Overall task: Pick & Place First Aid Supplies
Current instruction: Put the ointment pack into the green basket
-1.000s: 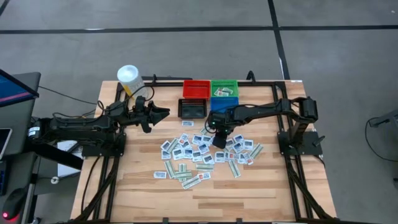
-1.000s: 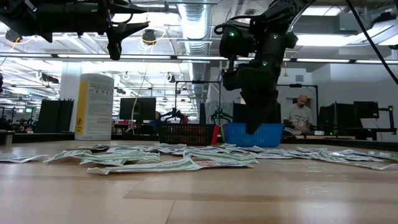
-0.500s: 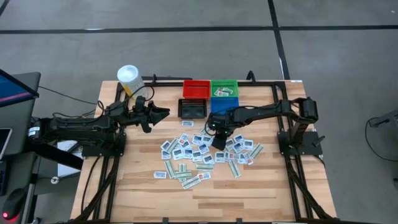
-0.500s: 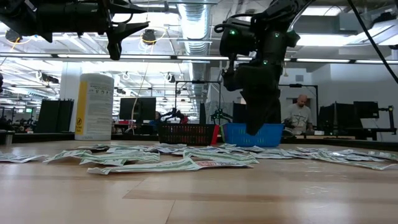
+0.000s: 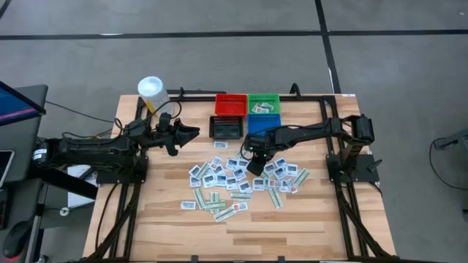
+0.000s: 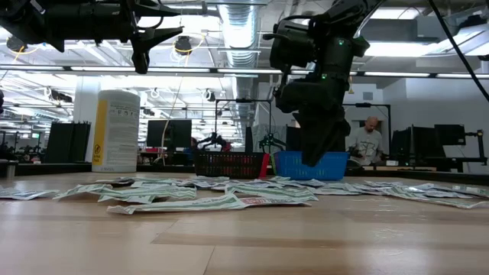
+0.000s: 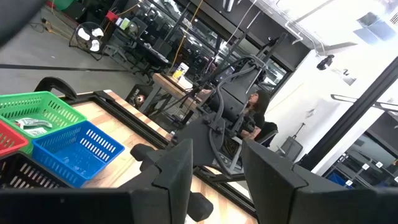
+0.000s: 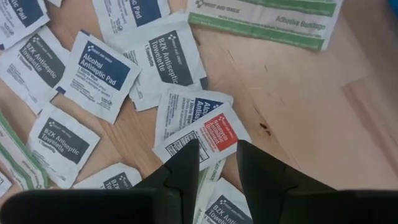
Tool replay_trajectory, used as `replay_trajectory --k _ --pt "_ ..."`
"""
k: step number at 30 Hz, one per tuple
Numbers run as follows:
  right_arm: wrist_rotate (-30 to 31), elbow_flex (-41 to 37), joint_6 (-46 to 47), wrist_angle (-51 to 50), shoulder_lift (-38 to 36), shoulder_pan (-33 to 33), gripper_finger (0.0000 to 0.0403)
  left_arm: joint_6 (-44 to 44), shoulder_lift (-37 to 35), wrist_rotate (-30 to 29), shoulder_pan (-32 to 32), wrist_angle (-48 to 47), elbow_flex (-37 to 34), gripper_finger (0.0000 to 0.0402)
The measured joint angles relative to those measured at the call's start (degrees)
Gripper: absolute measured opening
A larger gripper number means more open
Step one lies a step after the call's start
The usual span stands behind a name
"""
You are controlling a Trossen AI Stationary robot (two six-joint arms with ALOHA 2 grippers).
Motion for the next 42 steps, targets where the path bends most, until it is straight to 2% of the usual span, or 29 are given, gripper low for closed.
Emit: replay_trajectory --k 15,18,24,27,32,42 --pt "1.3 0.0 2.5 -0.5 0.0 0.3 0.0113 0.0 0.0 0.0 0.0 0.0 0.0 0.0140" --pt "1.6 0.0 2.1 -0.5 0.0 0.3 0.0140 0.0 0.0 0.0 0.0 0.0 0.0 0.0140" --pt "1.7 0.0 2.2 -1.2 0.0 0.3 0.0220 0.0 0.0 0.0 0.0 0.0 0.0 0.0140" --pt "2.5 0.0 2.4 -1.9 0.0 0.2 0.0240 0.0 0.0 0.0 0.0 0.0 0.0 0.0140" --pt "2.9 -1.9 3.2 0.5 0.0 0.0 0.0236 0.0 0.0 0.0 0.0 0.0 0.0 0.0140" --pt "2.9 -7.2 5.5 10.2 0.0 -0.1 0.0188 0.0 0.0 0.0 0.0 0.0 0.0 0.0140"
